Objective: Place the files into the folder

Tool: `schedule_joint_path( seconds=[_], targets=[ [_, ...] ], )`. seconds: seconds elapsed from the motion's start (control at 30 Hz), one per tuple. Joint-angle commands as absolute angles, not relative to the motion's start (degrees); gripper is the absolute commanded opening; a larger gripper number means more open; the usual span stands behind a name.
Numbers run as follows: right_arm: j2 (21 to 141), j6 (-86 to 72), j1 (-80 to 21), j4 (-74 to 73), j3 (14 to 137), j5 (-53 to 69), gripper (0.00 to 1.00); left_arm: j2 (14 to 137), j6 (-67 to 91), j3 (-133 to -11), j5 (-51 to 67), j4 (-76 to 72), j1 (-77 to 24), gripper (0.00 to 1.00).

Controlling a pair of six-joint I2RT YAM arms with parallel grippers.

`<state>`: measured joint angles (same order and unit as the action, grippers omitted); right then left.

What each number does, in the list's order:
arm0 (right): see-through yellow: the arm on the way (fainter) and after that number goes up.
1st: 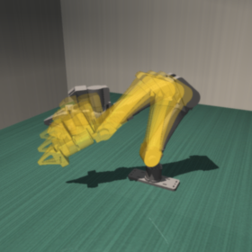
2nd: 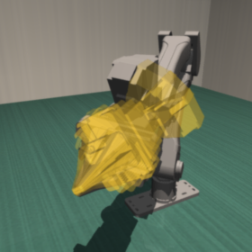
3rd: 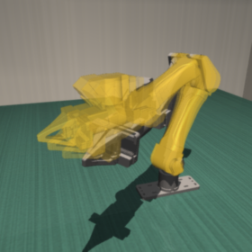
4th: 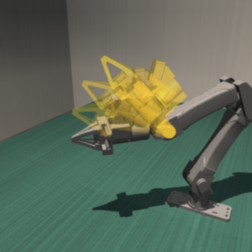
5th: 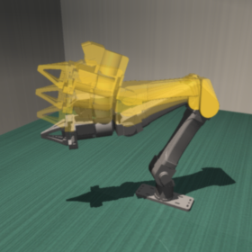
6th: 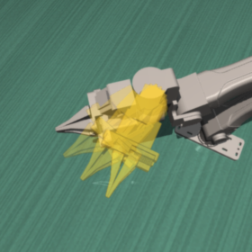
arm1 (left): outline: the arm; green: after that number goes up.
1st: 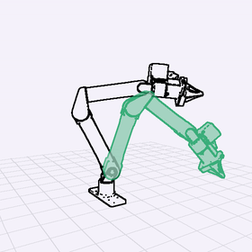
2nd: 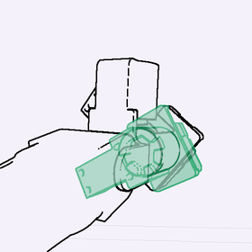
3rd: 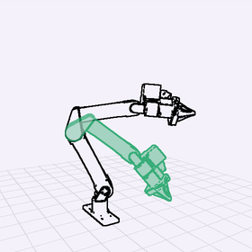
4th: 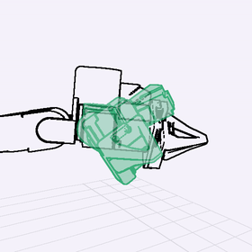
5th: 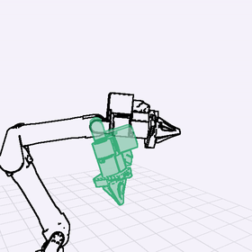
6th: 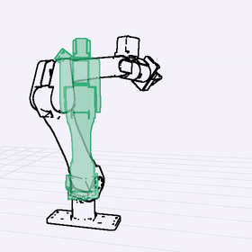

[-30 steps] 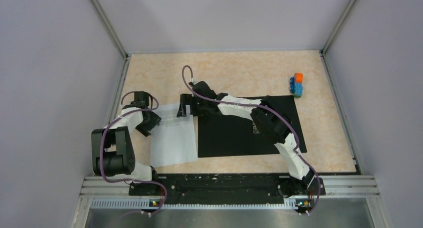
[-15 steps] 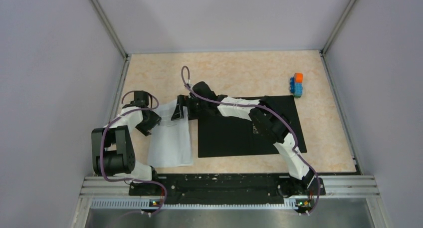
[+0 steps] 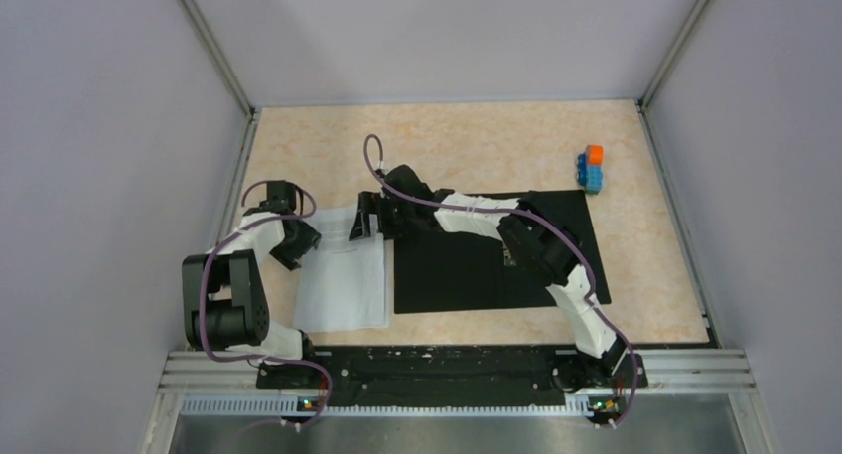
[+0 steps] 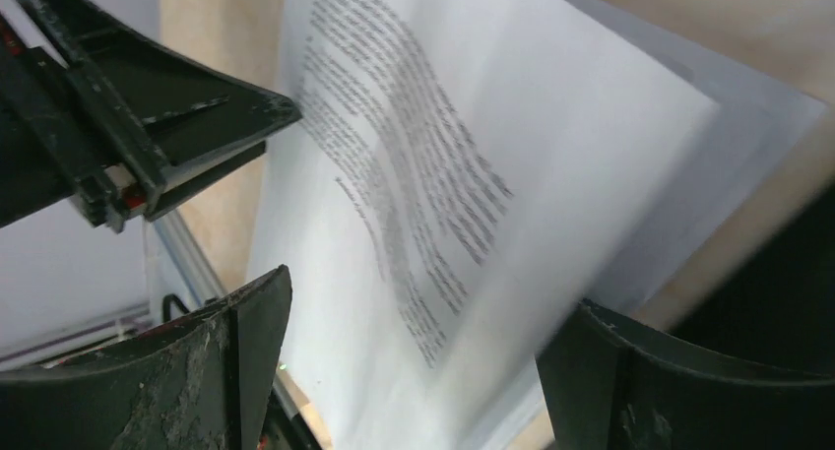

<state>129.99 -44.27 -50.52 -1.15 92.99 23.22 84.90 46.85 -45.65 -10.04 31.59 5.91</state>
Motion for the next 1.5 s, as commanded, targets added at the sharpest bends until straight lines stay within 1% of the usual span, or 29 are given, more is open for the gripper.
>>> schedule_joint_path(
  seconds=[0.0,0.17,0.37,0.8,0.97,1.03,1.13,1.23,1.47],
  targets=[
    [124.1,-41.0,-51.0,-9.0,90.1,13.9,0.87,85.5,49.5,-45.3,-9.7,29.9,5.9,0.62],
    [120.4,-40.6,-51.2,-11.2,87.2,10.2,0.89,85.1,49.8,-45.3,-10.6,30.2,6.0,0.62],
    [118.2,-41.0,-51.4,-11.3,85.3,9.2,0.9,85.0,49.8,-45.1,-10.4,30.2,6.0,0.62],
    [123.8,-44.6,-53.7,-11.6,85.8,10.0,0.91,86.2,49.0,-45.5,-8.7,29.4,5.8,0.62],
    [125.1,-48.4,-55.2,-7.4,82.2,10.9,0.92,87.1,48.9,-45.8,-7.6,28.7,5.6,0.61],
    [126.1,-49.7,-55.5,-3.0,81.5,12.5,0.92,87.6,48.8,-46.1,-7.1,28.5,5.2,0.61],
    [128.5,-49.9,-54.8,-0.6,84.0,15.4,0.92,88.1,48.8,-46.5,-6.3,28.2,4.8,0.61],
    [129.1,-51.6,-53.4,7.0,84.6,20.2,0.92,88.6,48.5,-46.8,-5.8,28.0,4.6,0.61],
    [130.9,-53.5,-51.1,13.4,88.1,25.8,0.91,89.1,47.1,-47.5,-3.6,27.5,4.5,0.61]
  ],
)
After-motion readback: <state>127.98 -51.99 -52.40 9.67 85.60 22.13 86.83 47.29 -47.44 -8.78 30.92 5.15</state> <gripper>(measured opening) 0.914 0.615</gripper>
